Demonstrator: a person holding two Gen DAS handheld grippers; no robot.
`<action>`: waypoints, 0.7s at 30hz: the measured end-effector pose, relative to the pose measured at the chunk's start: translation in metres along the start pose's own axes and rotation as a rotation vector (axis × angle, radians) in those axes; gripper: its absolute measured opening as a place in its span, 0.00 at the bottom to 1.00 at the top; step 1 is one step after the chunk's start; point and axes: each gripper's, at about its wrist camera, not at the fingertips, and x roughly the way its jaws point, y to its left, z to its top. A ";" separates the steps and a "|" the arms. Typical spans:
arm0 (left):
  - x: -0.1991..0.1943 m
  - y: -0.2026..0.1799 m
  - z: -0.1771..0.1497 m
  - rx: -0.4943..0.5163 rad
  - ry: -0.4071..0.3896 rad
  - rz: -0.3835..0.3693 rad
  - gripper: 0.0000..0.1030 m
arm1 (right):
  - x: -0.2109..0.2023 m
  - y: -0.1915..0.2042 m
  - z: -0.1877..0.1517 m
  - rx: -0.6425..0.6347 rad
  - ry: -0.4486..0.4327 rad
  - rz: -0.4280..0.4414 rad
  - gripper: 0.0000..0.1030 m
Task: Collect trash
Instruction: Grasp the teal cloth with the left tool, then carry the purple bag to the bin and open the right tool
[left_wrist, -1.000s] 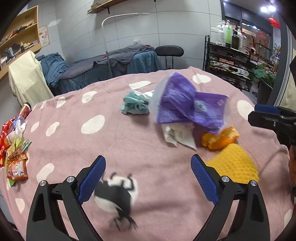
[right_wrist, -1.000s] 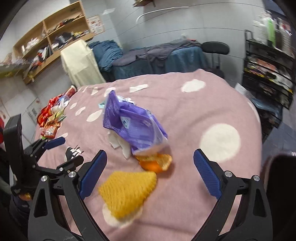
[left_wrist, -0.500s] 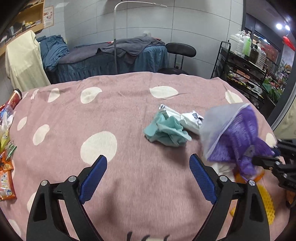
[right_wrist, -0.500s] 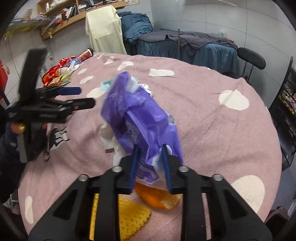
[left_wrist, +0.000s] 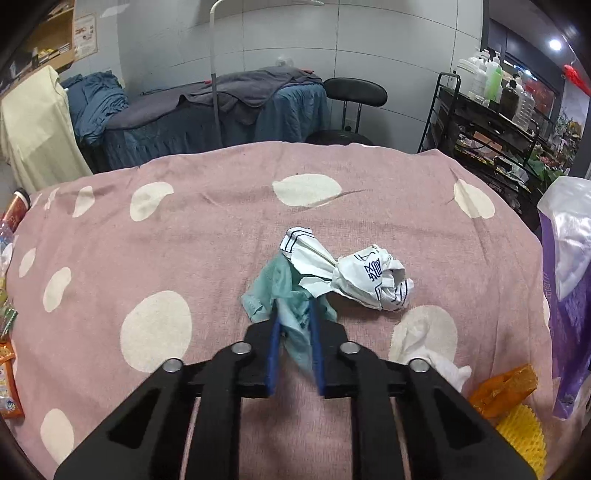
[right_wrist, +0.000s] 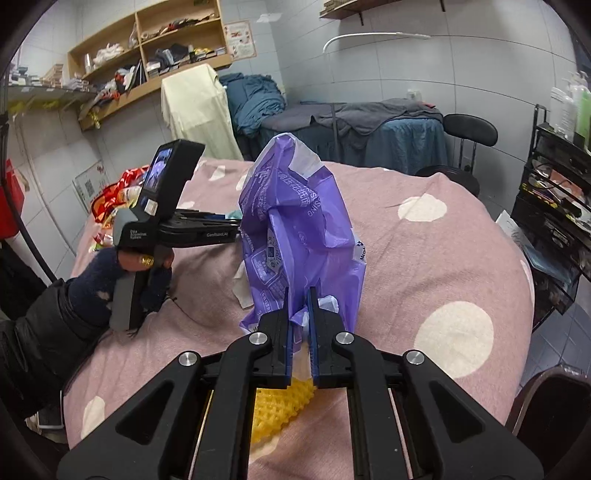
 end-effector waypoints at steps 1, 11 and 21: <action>-0.006 0.000 -0.002 -0.004 -0.010 0.005 0.12 | -0.003 -0.003 -0.002 0.013 -0.007 -0.003 0.08; -0.086 0.001 -0.040 -0.061 -0.127 -0.009 0.12 | -0.045 -0.008 -0.017 0.093 -0.075 -0.004 0.08; -0.135 -0.035 -0.067 -0.063 -0.184 -0.103 0.12 | -0.092 -0.013 -0.035 0.129 -0.138 -0.035 0.08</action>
